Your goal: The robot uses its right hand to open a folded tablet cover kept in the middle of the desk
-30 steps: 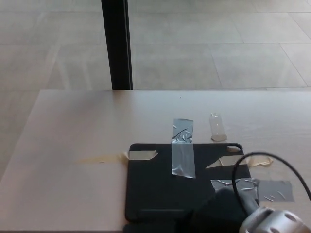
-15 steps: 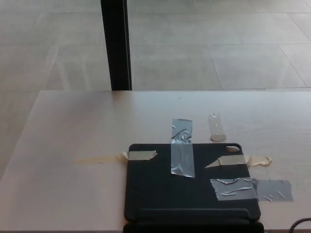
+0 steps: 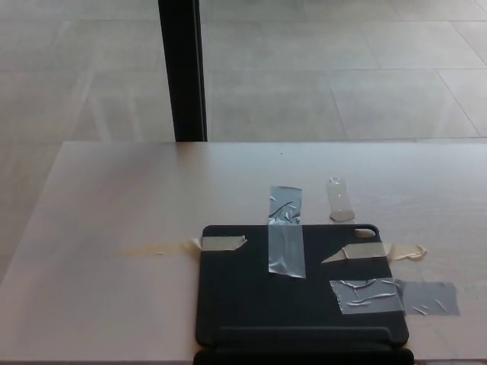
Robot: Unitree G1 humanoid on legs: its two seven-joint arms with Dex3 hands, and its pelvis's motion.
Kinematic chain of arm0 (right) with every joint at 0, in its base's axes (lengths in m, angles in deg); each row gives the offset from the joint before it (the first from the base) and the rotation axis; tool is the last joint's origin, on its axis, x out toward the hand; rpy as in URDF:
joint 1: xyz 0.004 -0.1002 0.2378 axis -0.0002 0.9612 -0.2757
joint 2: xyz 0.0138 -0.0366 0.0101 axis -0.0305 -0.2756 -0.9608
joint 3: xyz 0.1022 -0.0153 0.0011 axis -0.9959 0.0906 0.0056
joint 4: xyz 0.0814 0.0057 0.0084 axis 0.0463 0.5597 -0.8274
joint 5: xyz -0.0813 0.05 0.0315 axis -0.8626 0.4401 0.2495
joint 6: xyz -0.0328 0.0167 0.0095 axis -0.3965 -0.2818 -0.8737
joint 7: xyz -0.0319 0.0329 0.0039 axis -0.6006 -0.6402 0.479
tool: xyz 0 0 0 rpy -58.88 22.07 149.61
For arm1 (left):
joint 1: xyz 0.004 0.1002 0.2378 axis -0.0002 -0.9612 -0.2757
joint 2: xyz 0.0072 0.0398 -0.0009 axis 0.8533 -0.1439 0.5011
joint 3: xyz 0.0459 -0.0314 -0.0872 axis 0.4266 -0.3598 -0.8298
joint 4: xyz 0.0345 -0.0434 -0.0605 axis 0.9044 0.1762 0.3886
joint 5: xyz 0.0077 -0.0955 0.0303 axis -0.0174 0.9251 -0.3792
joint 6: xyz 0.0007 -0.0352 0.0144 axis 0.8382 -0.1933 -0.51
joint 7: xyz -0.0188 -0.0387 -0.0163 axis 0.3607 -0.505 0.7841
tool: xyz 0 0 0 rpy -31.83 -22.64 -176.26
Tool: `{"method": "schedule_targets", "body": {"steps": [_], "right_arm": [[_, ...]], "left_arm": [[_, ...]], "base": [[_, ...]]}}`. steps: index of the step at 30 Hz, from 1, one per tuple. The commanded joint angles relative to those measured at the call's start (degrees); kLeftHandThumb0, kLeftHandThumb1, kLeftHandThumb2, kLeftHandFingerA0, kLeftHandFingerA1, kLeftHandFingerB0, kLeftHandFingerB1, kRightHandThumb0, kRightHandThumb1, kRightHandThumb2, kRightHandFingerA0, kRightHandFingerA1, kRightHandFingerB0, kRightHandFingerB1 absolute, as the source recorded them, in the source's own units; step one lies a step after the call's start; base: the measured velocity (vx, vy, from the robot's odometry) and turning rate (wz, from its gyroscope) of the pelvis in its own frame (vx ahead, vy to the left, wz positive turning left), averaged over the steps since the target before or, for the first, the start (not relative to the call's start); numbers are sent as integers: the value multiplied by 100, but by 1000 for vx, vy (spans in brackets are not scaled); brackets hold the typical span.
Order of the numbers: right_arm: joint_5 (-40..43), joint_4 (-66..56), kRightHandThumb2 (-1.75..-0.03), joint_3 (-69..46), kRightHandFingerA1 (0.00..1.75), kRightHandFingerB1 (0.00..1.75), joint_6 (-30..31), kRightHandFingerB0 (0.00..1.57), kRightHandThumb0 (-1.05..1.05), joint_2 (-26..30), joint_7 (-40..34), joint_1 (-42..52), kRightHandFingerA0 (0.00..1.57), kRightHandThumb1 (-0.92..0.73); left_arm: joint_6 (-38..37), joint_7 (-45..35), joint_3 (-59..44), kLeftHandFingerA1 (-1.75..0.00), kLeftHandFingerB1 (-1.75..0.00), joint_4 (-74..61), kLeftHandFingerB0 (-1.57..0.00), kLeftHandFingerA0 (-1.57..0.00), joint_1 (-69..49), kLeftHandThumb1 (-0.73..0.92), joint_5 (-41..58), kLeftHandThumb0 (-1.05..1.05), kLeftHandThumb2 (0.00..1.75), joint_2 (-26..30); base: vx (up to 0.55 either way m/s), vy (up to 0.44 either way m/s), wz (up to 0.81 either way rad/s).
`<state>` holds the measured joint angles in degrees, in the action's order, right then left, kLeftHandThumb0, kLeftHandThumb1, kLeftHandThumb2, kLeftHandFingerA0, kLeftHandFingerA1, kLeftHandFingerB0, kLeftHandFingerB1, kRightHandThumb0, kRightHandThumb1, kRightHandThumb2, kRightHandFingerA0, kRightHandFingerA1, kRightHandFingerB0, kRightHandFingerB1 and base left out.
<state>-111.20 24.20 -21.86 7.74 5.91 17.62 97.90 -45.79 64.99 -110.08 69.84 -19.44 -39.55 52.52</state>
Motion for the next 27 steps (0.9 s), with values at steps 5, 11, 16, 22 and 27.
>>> {"method": "schedule_targets", "body": {"steps": [5, 11, 16, 22, 27], "right_arm": [[3320, 747, -109, -4416, 62, 48, 303, 29, -87, -502, -576, -1941, 52, -72], [3898, 1818, -66, -6054, 46, 36, 562, 31, -83, -355, -890, -2569, 46, -87], [4326, 3607, -66, -7511, 47, 36, -212, 37, -85, -113, -1813, -2200, 58, -85], [4507, 5240, -66, -8427, 51, 40, -1545, 38, -93, -339, -3729, -1663, 78, -83], [4653, 5973, -69, -9185, 84, 45, -1822, 30, -86, -604, -5088, -1701, 56, -92]], "left_arm": [[53, -101, 1, -85, -63, 73, -38, -67, -248, 76, 126, -76, 63, 119], [24, -49, 59, -85, -63, 82, -39, -69, -300, 77, 62, -76, 63, 92], [24, -48, 44, -84, -63, 65, -40, -67, -372, 77, 73, -75, 63, 98], [50, -86, -42, -84, -63, 78, -38, -65, -413, 76, 164, -75, 63, 81], [18, -141, -6, -83, -62, 70, -38, -65, -463, 76, 132, -77, 63, 72]], "base": [[0, 0, 0], [0, 0, 0], [0, 0, 0], [0, 0, 0], [0, 0, 0]]}}
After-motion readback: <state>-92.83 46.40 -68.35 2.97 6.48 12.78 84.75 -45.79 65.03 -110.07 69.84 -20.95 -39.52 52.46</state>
